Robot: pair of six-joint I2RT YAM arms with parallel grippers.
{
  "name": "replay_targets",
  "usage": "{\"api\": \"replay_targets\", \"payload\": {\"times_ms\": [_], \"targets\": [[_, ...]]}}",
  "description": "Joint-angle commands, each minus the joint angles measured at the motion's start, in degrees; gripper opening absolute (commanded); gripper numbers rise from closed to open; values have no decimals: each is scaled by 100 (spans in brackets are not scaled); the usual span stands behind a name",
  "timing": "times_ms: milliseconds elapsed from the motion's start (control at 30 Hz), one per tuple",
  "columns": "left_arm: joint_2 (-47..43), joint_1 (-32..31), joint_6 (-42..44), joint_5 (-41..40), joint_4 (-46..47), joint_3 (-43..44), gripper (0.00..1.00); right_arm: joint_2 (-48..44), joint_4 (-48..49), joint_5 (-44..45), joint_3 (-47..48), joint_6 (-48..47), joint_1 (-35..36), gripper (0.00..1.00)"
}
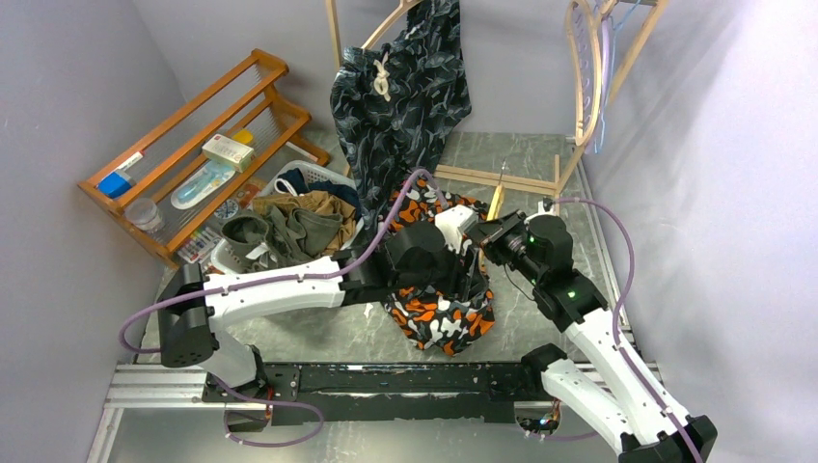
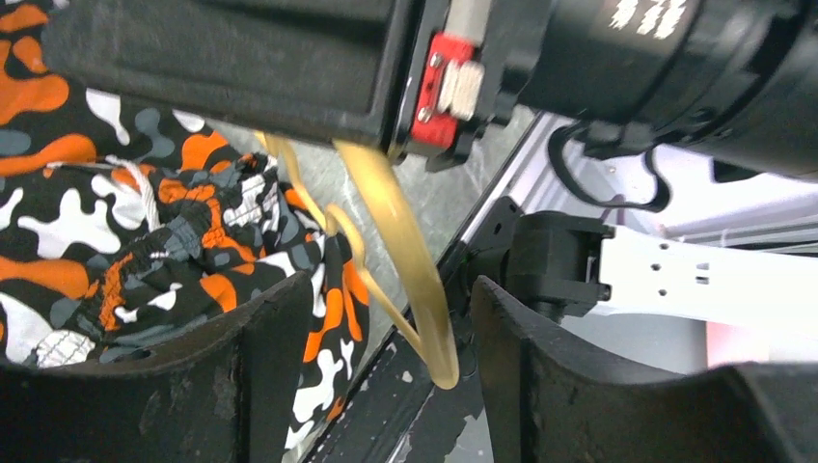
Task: Remove the shorts from the hanger
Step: Place the hanger on the clothes rod.
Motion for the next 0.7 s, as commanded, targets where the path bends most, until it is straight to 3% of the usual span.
{"api": "replay_targets", "payload": {"times_ms": [0,100,400,533,667], "targets": [[-3,-150,90,-466,-271,17,64,-9,280,213,268,83,14,0],[-106,-205,94,-422,-158,-197,56,71,430,65,264,29,14,0],[-165,-260,72,-1161,-150,-379,9,114,478,-404,235,145,14,0],[-75,-260,65,-1384,-280,-306,7,31,399,-542,229,171,14,10],[-163,-258,-33,-1576,-160,-472,7,78,233,-796,286,115,14,28]]}}
